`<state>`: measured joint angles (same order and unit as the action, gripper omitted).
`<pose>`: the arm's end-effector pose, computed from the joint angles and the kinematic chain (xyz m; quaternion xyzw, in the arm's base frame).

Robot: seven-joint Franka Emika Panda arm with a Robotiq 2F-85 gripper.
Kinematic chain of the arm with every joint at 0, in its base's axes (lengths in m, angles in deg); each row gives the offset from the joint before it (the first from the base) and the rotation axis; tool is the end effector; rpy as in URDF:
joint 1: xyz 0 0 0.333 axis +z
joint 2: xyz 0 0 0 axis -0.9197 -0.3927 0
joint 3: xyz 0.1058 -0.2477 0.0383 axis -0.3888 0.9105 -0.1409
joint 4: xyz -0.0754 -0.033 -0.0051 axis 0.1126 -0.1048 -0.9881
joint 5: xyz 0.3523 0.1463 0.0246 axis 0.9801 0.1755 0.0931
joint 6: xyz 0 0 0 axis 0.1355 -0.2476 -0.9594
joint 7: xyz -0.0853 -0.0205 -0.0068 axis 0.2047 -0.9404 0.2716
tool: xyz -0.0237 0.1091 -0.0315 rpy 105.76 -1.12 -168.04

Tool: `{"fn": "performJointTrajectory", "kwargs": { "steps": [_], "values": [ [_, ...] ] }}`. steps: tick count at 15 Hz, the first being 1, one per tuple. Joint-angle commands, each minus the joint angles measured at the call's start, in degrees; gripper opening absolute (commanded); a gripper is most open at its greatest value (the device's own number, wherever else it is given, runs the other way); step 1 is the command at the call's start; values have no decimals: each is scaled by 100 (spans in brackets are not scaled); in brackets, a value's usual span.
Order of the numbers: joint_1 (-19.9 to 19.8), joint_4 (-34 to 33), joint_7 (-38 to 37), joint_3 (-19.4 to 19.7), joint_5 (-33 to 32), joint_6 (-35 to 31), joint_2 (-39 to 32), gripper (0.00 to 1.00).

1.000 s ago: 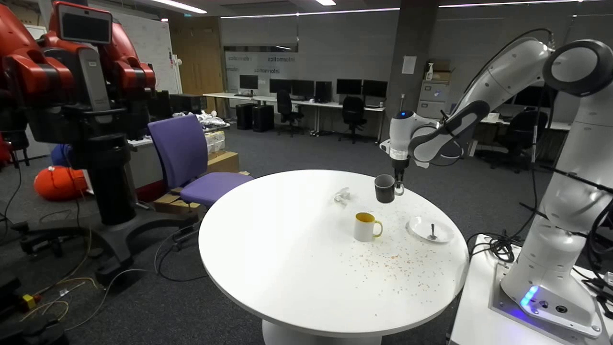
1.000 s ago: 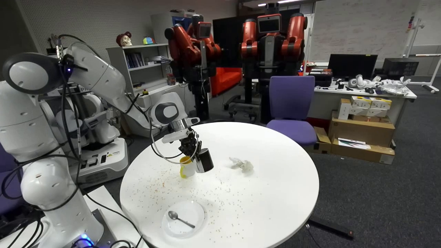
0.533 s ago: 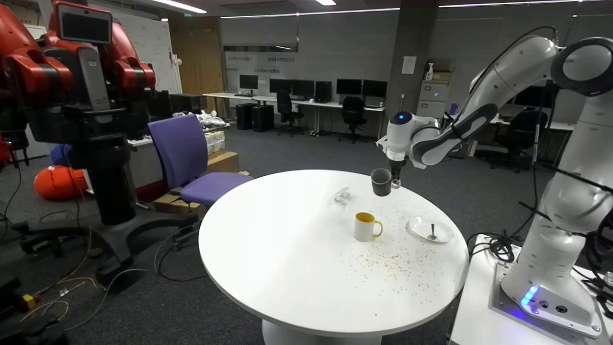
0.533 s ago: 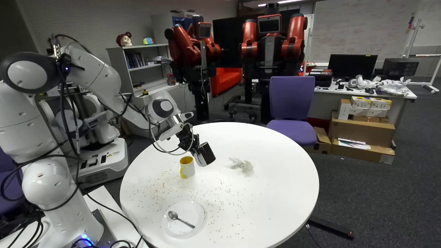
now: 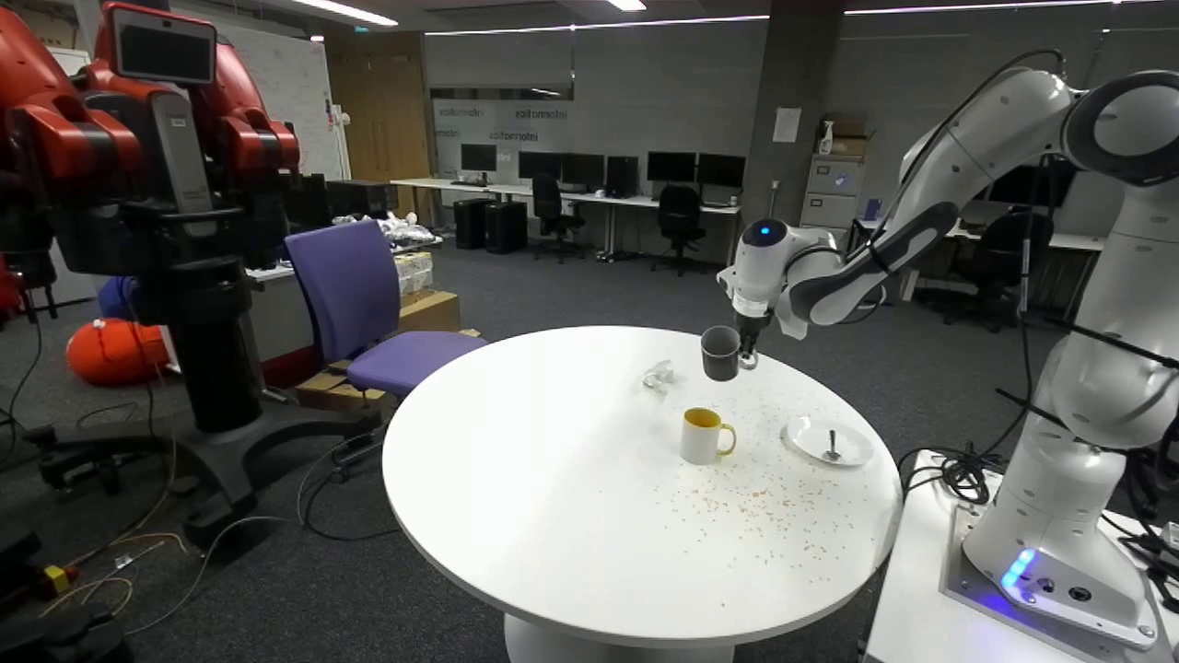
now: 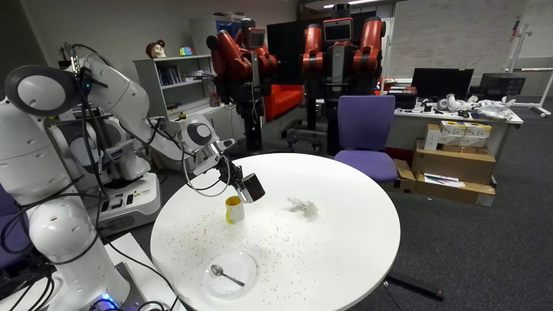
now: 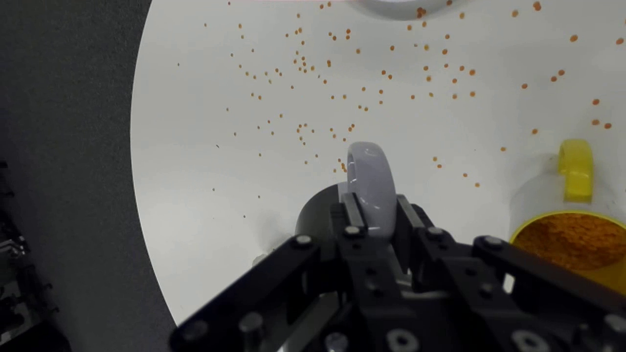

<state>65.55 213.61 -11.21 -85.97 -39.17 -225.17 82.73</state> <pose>0.4905 -0.0230 0.2832 0.9509 0.1448 0.0544 0.2680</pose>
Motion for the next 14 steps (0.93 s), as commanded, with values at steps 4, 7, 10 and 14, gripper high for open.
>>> {"fn": "performJointTrajectory", "kwargs": {
  "steps": [4, 7, 10, 14],
  "values": [
    [6, -2, -21, 11, 13, 10, 4, 20],
    [24, 33, 9, 1, 19, 54, 11, 5],
    [79, 8, 55, -31, -19, 211, -41, 5],
    [279, -118, 90, -189, -164, 759, -72, 5]
  ]
}}
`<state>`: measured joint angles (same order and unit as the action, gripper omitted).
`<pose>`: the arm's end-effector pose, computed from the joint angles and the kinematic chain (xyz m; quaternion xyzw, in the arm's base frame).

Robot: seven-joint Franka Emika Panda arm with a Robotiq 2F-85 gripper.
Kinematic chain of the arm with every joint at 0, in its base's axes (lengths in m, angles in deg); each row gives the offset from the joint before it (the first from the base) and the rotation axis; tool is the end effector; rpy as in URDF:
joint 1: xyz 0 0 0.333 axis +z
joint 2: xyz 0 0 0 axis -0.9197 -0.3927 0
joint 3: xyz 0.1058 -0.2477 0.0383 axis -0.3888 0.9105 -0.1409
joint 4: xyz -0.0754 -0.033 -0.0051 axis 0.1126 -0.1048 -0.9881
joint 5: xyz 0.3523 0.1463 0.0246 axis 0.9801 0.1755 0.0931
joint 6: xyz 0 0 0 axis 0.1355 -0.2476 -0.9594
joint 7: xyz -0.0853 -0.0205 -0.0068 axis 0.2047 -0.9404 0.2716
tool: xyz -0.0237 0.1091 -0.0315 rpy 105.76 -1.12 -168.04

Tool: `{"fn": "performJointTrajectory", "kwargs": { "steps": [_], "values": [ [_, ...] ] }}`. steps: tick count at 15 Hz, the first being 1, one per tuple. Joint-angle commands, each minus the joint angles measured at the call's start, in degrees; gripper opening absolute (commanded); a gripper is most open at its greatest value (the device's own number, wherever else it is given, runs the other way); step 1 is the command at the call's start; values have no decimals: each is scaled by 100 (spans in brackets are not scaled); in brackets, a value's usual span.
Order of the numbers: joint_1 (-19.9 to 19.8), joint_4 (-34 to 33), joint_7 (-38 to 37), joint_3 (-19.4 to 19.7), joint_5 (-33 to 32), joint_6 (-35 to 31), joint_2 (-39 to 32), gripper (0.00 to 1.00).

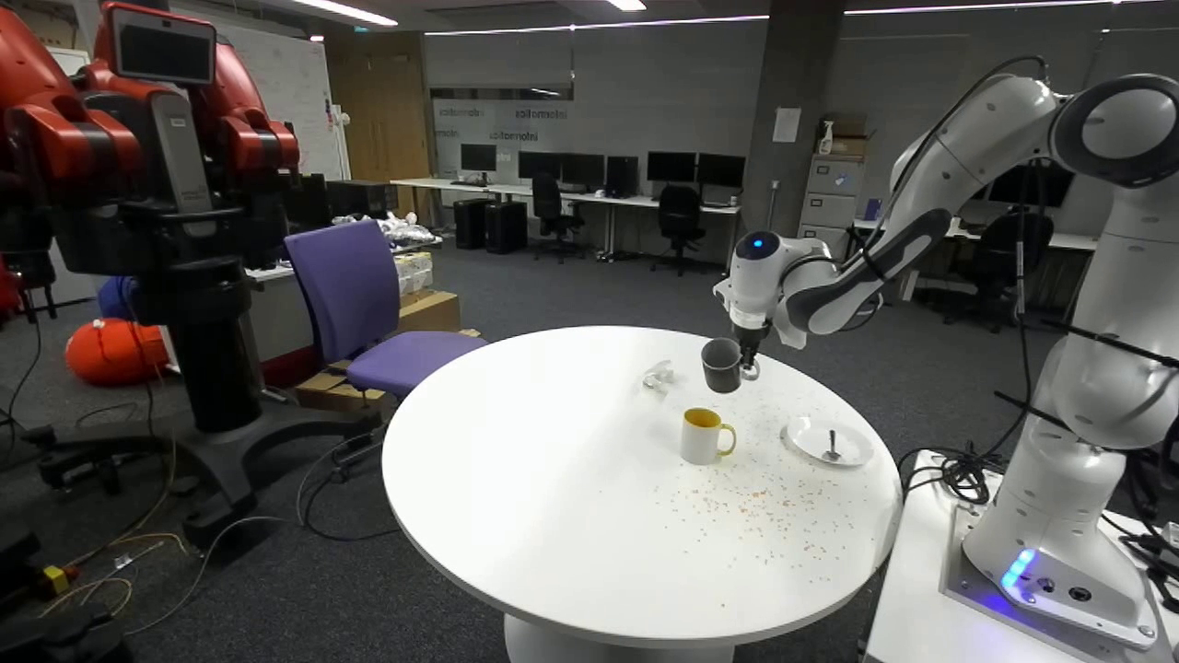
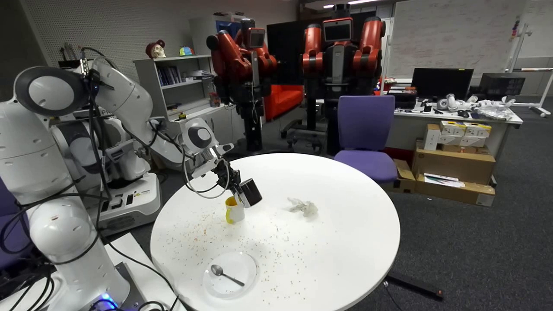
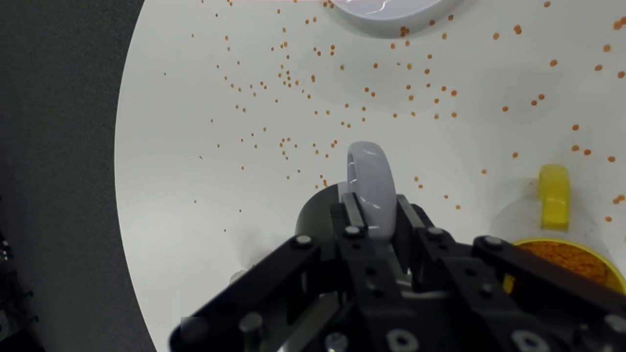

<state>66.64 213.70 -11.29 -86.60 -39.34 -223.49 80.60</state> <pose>0.4859 -0.0114 0.2628 0.9486 0.1608 0.0277 0.2712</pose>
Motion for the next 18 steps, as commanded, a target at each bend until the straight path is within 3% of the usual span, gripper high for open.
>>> {"fn": "performJointTrajectory", "kwargs": {
  "steps": [1, 11, 18],
  "values": [
    [231, -156, 133, -179, -135, 766, 121, 5],
    [606, -448, 592, -546, -229, 2247, 30, 5],
    [652, -756, 1479, -639, -248, 2674, -248, 5]
  ]
}}
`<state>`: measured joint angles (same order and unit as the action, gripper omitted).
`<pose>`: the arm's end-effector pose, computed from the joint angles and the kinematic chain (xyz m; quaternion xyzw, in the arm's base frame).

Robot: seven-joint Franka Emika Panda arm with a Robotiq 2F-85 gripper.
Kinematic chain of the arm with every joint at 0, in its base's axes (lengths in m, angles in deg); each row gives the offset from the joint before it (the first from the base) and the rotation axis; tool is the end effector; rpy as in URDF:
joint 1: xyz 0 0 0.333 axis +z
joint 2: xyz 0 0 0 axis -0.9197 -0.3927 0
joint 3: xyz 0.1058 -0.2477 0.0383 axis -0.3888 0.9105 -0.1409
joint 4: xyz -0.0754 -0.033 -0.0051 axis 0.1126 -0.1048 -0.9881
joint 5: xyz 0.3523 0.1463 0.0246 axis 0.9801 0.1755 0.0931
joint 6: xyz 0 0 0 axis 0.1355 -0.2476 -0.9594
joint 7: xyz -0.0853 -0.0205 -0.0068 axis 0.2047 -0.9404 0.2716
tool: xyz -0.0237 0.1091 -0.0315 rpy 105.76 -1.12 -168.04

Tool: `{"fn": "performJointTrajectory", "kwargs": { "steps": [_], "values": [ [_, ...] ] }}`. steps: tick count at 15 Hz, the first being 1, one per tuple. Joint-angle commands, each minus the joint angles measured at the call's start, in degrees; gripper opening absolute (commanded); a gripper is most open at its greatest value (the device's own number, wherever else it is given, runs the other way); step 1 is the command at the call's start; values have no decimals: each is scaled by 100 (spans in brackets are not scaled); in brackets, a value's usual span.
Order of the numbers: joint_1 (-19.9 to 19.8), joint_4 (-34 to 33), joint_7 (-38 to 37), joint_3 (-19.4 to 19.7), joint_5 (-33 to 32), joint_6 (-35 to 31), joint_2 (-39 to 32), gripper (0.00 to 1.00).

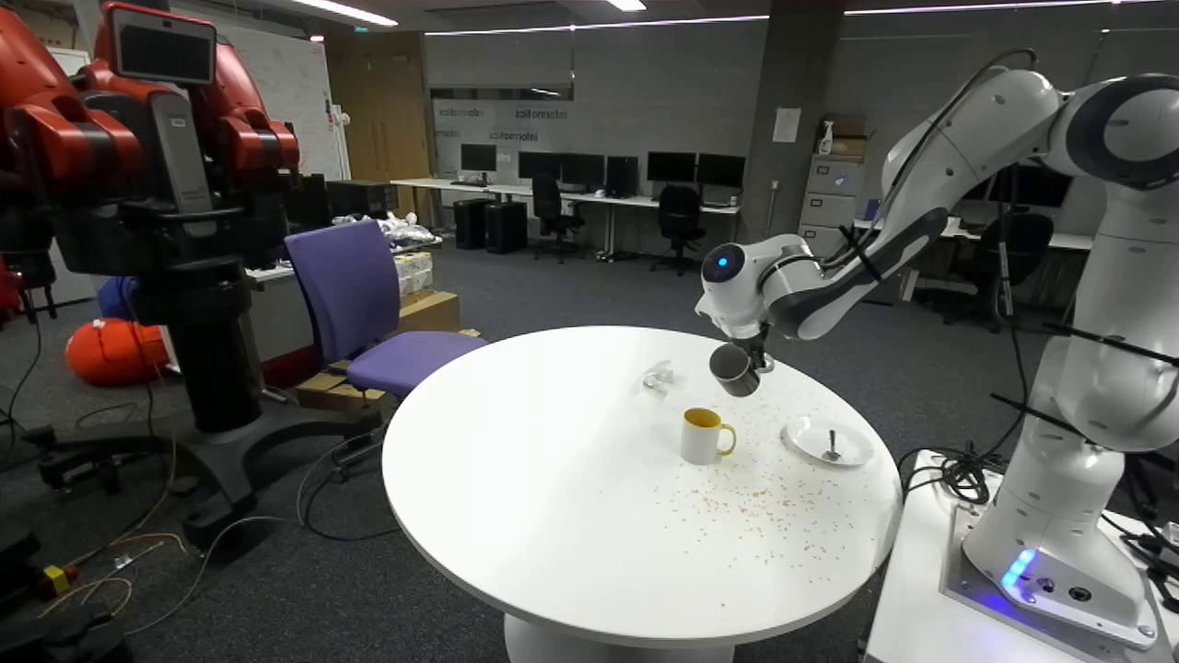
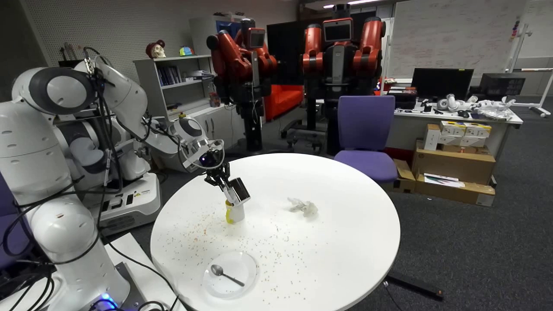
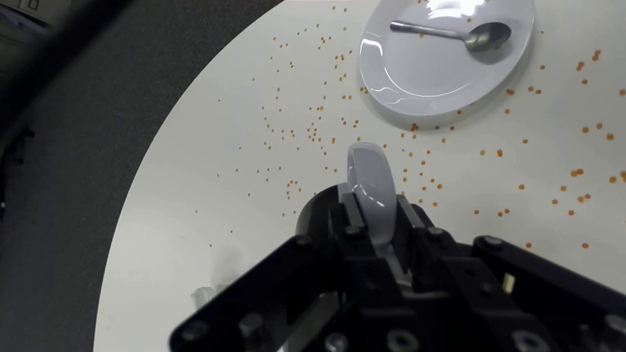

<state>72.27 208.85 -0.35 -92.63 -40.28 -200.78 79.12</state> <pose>0.4755 0.0445 0.2709 0.8843 0.2782 -0.1109 0.3581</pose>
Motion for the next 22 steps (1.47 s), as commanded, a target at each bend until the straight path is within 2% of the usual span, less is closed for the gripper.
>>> {"fn": "performJointTrajectory", "kwargs": {
  "steps": [1, 7, 14, 22],
  "values": [
    [100, -326, 539, -54, -150, 452, -174, 5],
    [201, -700, 1281, -76, -198, 751, -593, 5],
    [311, -1254, 2111, -119, -302, 1434, -915, 5],
    [362, -1497, 2737, -240, -372, 1947, -1060, 5]
  ]
}}
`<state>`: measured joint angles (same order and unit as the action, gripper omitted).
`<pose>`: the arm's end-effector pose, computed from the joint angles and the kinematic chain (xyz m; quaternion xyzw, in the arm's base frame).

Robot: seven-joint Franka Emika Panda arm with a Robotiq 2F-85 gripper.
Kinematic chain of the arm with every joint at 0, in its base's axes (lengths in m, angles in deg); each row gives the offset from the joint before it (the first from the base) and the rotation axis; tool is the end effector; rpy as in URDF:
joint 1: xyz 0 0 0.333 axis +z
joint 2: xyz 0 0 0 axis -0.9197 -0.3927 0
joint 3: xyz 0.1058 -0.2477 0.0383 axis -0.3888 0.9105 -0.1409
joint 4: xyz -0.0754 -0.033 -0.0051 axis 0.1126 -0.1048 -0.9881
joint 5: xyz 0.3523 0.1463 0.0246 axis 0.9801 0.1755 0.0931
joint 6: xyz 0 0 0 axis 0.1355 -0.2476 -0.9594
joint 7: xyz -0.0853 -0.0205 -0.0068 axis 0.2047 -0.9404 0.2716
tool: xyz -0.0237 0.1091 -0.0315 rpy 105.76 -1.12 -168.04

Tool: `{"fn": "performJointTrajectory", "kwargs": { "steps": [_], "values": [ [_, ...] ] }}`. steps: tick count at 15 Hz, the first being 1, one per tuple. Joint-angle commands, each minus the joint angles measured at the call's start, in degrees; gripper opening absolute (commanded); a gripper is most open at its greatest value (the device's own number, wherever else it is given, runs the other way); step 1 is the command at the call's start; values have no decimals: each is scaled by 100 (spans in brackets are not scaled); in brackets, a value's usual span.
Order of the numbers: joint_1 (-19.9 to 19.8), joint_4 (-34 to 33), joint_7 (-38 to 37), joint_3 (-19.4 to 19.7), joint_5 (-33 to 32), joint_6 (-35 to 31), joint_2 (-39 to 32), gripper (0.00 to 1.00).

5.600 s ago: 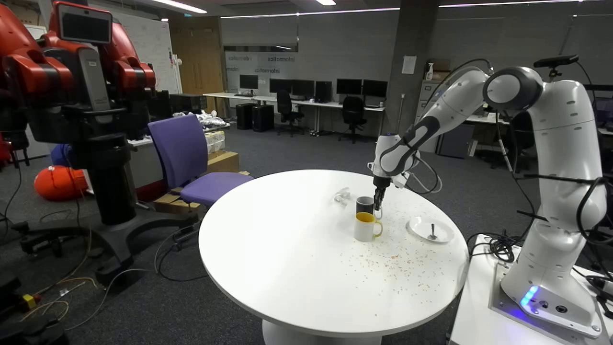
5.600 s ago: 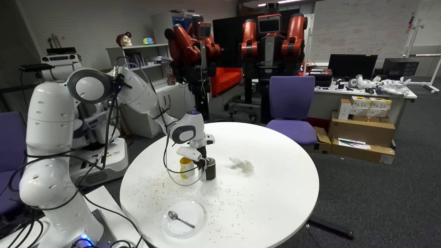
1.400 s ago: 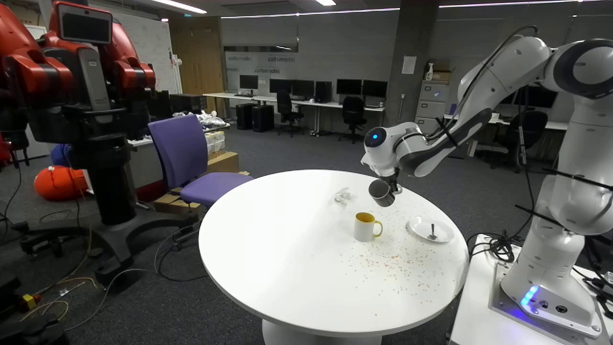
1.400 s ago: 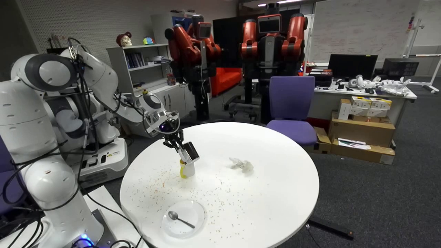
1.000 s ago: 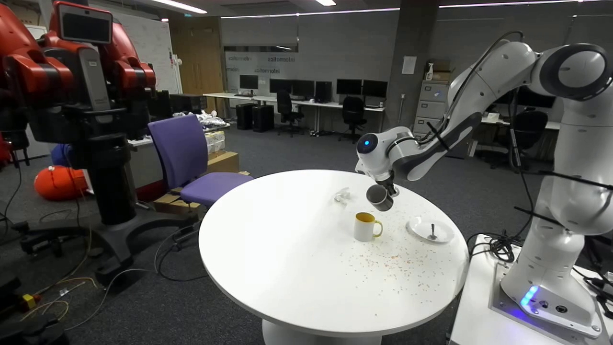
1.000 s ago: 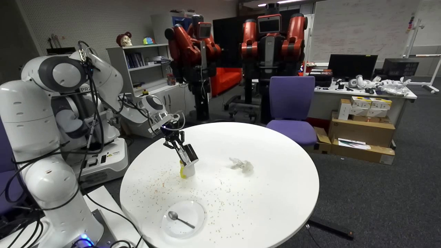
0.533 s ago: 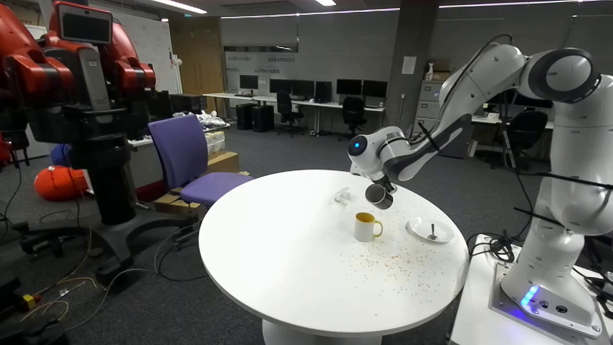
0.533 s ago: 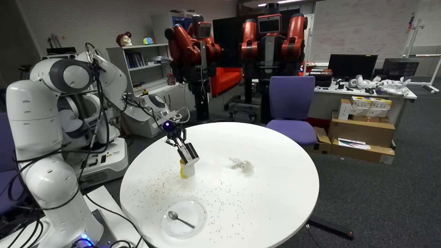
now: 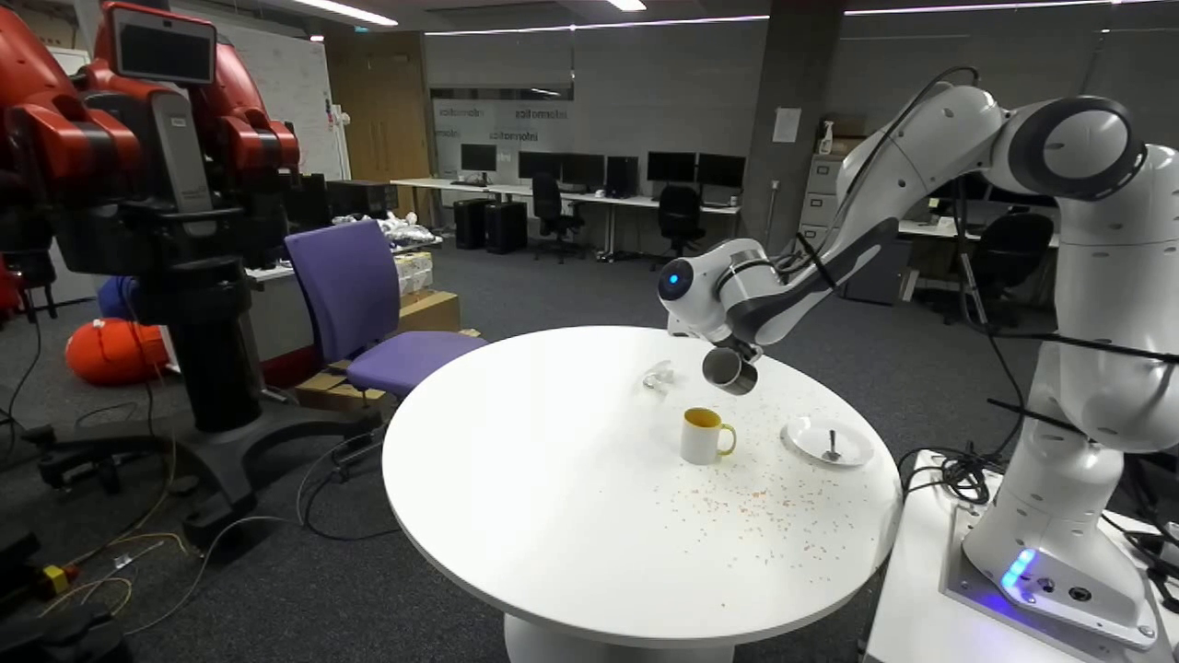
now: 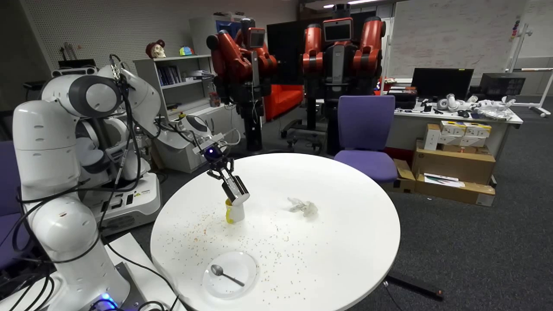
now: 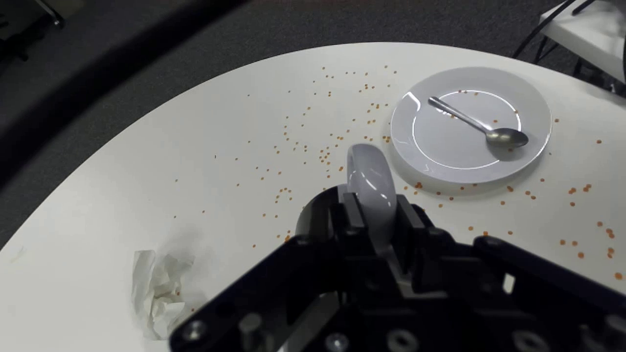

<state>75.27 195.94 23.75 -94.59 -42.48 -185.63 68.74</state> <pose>0.5081 0.0699 0.2677 0.7754 0.4401 -0.2618 0.3693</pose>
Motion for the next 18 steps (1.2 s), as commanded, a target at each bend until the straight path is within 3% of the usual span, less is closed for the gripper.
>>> {"fn": "performJointTrajectory", "kwargs": {
  "steps": [1, 13, 18],
  "values": [
    [60, -208, 405, -57, -143, 461, -29, 5],
    [56, -358, 1266, -108, -144, 771, -408, 5],
    [70, -611, 1645, -155, -155, 1234, -532, 5]
  ]
}}
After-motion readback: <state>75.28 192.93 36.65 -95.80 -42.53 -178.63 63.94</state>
